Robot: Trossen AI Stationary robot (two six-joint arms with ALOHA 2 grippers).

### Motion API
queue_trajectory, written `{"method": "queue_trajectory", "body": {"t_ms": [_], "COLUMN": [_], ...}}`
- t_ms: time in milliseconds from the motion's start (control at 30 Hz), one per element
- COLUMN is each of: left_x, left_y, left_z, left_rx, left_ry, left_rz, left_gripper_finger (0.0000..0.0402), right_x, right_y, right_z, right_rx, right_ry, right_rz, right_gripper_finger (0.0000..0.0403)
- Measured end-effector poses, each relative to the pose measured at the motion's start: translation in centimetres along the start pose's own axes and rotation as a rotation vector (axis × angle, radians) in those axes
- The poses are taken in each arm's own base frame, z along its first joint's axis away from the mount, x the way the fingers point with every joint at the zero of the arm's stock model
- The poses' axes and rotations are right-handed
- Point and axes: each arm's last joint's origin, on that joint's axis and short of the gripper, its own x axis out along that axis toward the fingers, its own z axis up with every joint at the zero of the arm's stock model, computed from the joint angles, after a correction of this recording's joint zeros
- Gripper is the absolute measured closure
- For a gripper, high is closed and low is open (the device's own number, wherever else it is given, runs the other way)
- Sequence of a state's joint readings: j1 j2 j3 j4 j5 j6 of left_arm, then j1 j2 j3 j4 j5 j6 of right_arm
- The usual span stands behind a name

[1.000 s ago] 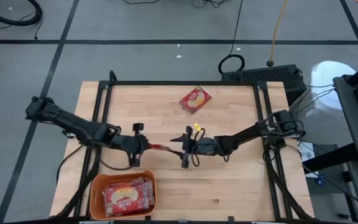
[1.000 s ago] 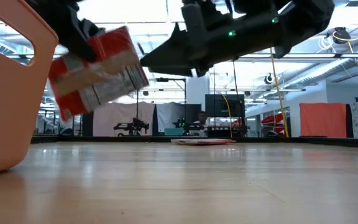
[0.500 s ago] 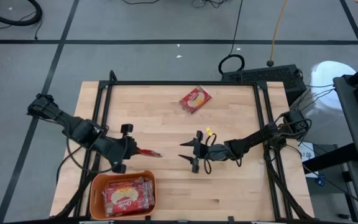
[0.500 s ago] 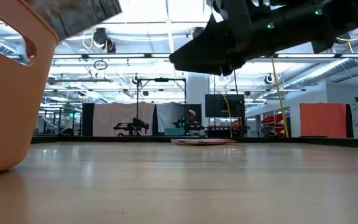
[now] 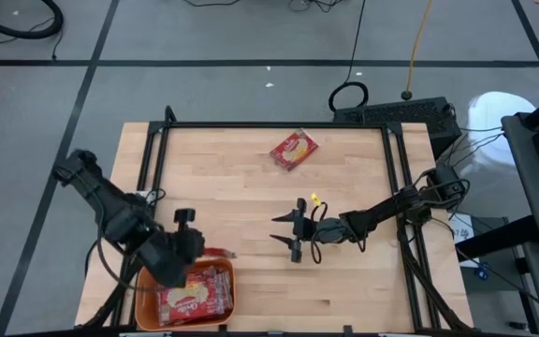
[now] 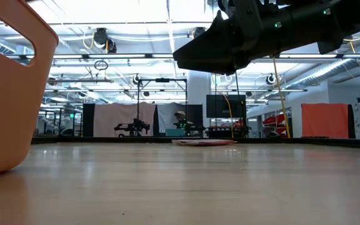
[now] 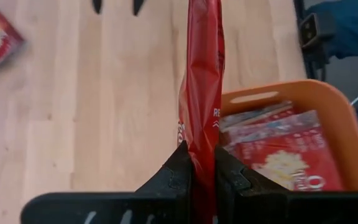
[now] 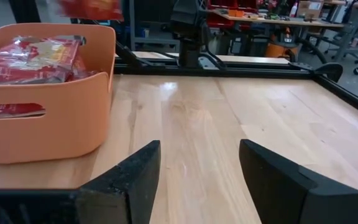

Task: Sort popcorn bags into baskets
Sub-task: Put the popcorn bag into the orange bin

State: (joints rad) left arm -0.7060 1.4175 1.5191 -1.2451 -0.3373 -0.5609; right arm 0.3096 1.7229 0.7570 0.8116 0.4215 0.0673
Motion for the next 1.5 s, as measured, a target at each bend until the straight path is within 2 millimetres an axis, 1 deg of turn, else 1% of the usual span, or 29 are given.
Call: {"method": "queue_trajectory", "body": {"t_ms": [233, 467, 733, 900, 1033, 1200, 1367, 1500], "left_x": [0.3, 0.3, 1.3, 1.7, 2.3, 3.6, 4.9, 5.5], "left_y": [-3.1, -5.4, -7.6, -9.2, -10.6, -12.1, -13.0, -13.7], "left_z": [0.3, 0.4, -0.6, -1.6, -2.5, -3.3, -3.6, -3.5], "left_rx": [-0.030, -0.028, -0.079, -0.115, -0.129, -0.113, -0.110, -0.113], "left_ry": [0.109, 0.184, 0.193, 0.209, 0.243, 0.274, 0.293, 0.300], "left_rz": [0.038, 0.099, 0.152, 0.163, 0.162, 0.189, 0.210, 0.169], "left_gripper_finger": [0.0373, 0.0373, 0.0373, 0.0373, 0.0373, 0.0364, 0.0360, 0.0358], "right_x": [-0.1, -0.2, -0.2, -0.2, -0.2, -0.2, -0.2, -0.2], "right_y": [-0.1, -0.1, -0.1, -0.1, -0.1, -0.1, -0.1, -0.1], "right_z": [-0.3, -0.5, -0.5, -0.5, -0.5, -0.5, -0.5, -0.5], "right_rx": [-0.004, 0.006, 0.011, 0.011, 0.011, 0.011, 0.013, 0.019], "right_ry": [0.008, 0.017, 0.016, 0.016, 0.016, 0.016, 0.016, 0.016], "right_rz": [0.002, 0.002, 0.003, 0.003, 0.003, 0.003, 0.003, 0.004], "right_gripper_finger": [0.0193, 0.0193, 0.0193, 0.0193, 0.0193, 0.0193, 0.0193, 0.0193]}}
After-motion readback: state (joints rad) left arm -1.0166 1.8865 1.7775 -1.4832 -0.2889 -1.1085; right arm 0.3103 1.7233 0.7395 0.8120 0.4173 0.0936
